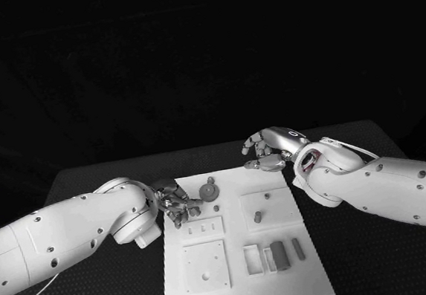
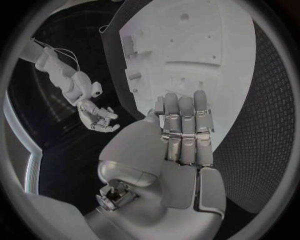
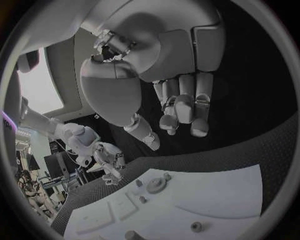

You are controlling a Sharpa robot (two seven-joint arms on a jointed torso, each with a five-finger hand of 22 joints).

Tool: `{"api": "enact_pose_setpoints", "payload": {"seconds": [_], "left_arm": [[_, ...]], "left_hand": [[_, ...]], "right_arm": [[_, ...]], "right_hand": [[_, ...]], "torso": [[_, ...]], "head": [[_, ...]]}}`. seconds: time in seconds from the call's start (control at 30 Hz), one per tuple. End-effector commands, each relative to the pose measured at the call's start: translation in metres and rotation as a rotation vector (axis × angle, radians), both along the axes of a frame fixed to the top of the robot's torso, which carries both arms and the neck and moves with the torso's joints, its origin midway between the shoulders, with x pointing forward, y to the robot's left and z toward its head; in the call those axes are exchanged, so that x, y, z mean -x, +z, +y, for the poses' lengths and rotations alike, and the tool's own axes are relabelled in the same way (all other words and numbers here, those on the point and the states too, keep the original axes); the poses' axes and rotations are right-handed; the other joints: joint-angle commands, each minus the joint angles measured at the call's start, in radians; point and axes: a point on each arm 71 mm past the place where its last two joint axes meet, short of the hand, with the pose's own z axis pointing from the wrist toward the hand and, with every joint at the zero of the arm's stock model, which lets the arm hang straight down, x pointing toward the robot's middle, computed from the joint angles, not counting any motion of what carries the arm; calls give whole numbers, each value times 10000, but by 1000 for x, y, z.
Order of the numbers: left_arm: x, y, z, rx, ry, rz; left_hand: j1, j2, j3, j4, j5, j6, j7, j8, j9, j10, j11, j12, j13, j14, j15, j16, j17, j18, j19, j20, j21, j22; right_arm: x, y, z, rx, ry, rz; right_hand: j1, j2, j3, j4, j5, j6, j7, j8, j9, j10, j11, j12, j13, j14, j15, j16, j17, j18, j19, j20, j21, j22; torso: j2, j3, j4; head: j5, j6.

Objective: Assemble the parts on the task board

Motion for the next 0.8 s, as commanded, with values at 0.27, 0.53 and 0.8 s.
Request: {"api": "enact_pose_setpoints", "payload": {"seconds": [0.27, 0.53, 0.8], "left_arm": [[0, 2, -1, -508, -156, -720], [1, 0, 1, -480, -63, -797], [0, 2, 4, -60, 323, -1365]], "left_hand": [[716, -532, 255, -19, 49, 268, -237, -408, 73, -500, -282, -71, -34, -253, 56, 177, -512, 8, -158, 5, -79, 42], [1138, -873, 306, -29, 59, 294, -188, -717, 62, -547, -226, -194, -118, -364, 107, 300, -930, -19, -189, 51, -217, 18], [1255, -940, 343, -13, 77, 376, -199, -816, 95, -498, -233, -209, -141, -364, 106, 423, -1135, -20, -132, 52, -257, 15]], "right_arm": [[2, -1, 2, -90, 135, 295], [4, -1, 3, -137, 200, 547], [19, -9, 19, -684, 690, 1339]], "right_hand": [[15, -74, 18, 74, 0, -44, 44, -53, 0, -29, 80, -45, -17, -11, 88, -46, -11, 136, -4, -24, -42, 10], [6, -74, 18, 81, 0, -47, 48, -56, 3, -38, 83, -45, -18, -17, 92, -50, -11, 136, -10, -19, -48, 10], [-21, -108, 8, 84, 0, -93, 65, -90, 5, -93, 101, -52, -21, -57, 107, -69, -10, 136, -50, -1, -74, 9]], "torso": [[-1, -13, 1], [-3, -20, 8], [-4, -18, -15]], "head": [[-36, -37], [-48, -32], [-79, 1]]}}
